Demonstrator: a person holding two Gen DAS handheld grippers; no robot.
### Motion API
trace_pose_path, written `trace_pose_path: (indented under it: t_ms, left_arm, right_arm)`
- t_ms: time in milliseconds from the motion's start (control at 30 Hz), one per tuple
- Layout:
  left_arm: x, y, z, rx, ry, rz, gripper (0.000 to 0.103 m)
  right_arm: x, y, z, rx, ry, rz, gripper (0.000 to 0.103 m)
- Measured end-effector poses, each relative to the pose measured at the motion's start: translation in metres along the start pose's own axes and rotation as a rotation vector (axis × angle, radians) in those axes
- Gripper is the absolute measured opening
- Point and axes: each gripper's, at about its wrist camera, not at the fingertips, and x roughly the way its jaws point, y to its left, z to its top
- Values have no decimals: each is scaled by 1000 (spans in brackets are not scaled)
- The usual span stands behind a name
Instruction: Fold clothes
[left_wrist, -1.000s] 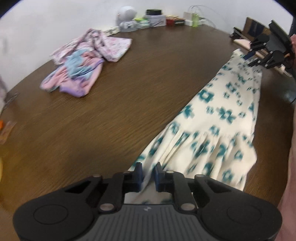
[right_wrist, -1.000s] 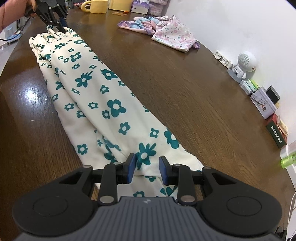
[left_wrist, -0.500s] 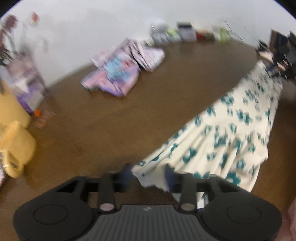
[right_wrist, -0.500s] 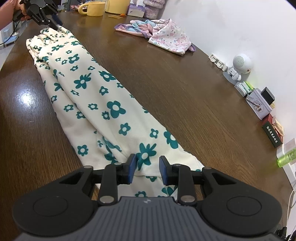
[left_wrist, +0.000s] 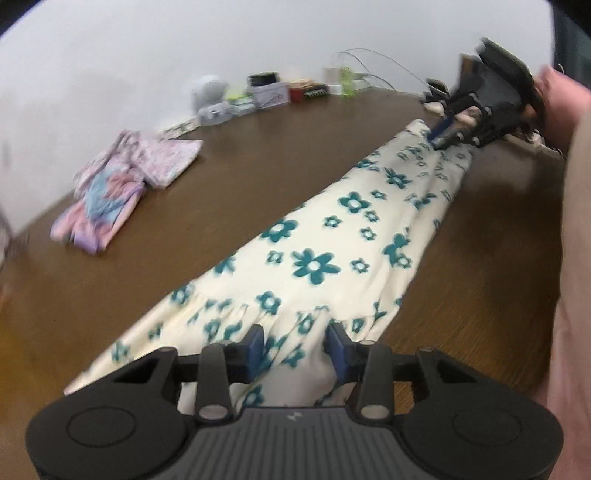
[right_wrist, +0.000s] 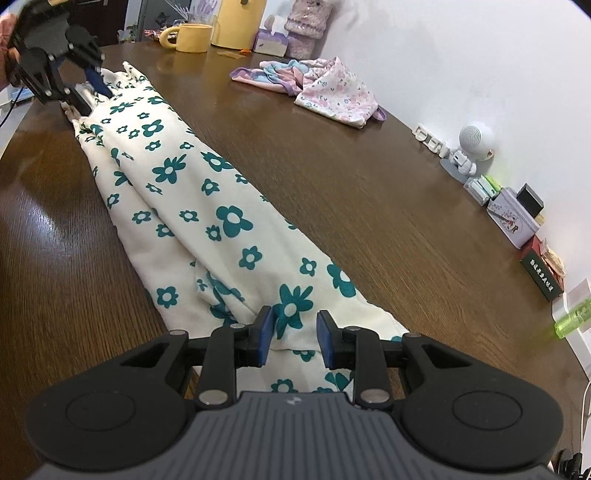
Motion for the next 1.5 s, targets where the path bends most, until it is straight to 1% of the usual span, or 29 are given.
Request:
trace_pose_path:
  t_ms: [67, 133, 233, 267, 333, 367, 400, 433, 467, 500, 533, 567, 633, 733, 767, 800, 833, 900, 933, 967, 1000, 1033, 1100, 1233, 1400, 1500]
  left_arm:
    - [-3, 10, -8, -70, -19, -2, 39]
    - [-5, 13, -13, -115, -38, 1, 40]
    - [-8, 4, -1, -102, -21, 42, 46]
    - [-12, -1, 5, -88, -23, 61, 49]
    - [-24, -11, 23, -61, -78, 92, 57]
    - [-29, -17, 32, -58, -113, 104, 67]
    - [-34, -22, 41, -55, -148, 116, 77]
    - [-36, -27, 51, -49, -179, 118, 80]
    - [-36, -33, 61, -41, -208, 114, 84]
    - [-33, -39, 70, -28, -229, 104, 86]
    - [-28, -46, 79, -8, -239, 87, 87]
    - [-21, -53, 87, 13, -244, 68, 87]
    - [0, -68, 106, 39, -229, 32, 87]
    - [37, -91, 133, 70, -182, -22, 83]
    - [50, -100, 141, 92, -167, -42, 77]
    - [62, -109, 149, 117, -154, -60, 67]
    - [74, -120, 156, 151, -139, -72, 63]
    - [97, -142, 166, 225, -119, -77, 45]
    - [107, -151, 171, 257, -110, -83, 40]
    - [117, -159, 175, 282, -98, -90, 32]
    - [126, -165, 178, 303, -92, -95, 27]
    - [135, -172, 181, 323, -89, -101, 27]
    - [150, -181, 183, 348, -78, -94, 26]
    - [172, -188, 183, 366, -56, -71, 26]
    - [177, -186, 179, 356, -63, -82, 26]
    - [178, -185, 176, 346, -75, -88, 23]
  right_arm:
    - [0, -1, -2, 4, -13, 4, 26]
    - [-1, -2, -5, 13, -26, 7, 26]
    - [-3, -4, -6, 35, -41, 6, 26]
    - [-4, -5, -6, 43, -44, 2, 28]
    - [-12, -7, -4, 84, -70, -16, 40]
    - [-21, -12, -4, 136, -108, -17, 42]
    - [-31, -16, -4, 192, -143, -16, 47]
    - [-39, -20, -7, 259, -170, -7, 57]
    - [-48, -25, -9, 325, -198, 2, 62]
    - [-55, -28, -13, 393, -219, 11, 72]
    - [-57, -29, -22, 463, -219, 18, 77]
    - [-58, -31, -31, 533, -218, 25, 77]
    - [-62, -33, -49, 673, -218, 38, 77]
    - [-67, -37, -76, 884, -215, 59, 77]
    - [-69, -38, -85, 954, -214, 65, 77]
    - [-71, -38, -93, 1016, -214, 72, 77]
    - [-71, -38, -99, 1053, -221, 78, 77]
    - [-69, -37, -108, 1116, -228, 104, 75]
    - [-66, -37, -112, 1145, -228, 120, 74]
    - [-63, -36, -115, 1170, -226, 140, 71]
    - [-60, -36, -116, 1190, -224, 158, 68]
    - [-56, -36, -117, 1207, -224, 167, 66]
    - [-49, -35, -119, 1240, -223, 183, 64]
    - [-39, -35, -125, 1302, -256, 190, 62]
    - [-31, -37, -124, 1354, -288, 181, 61]
    - [-24, -39, -119, 1375, -305, 180, 60]
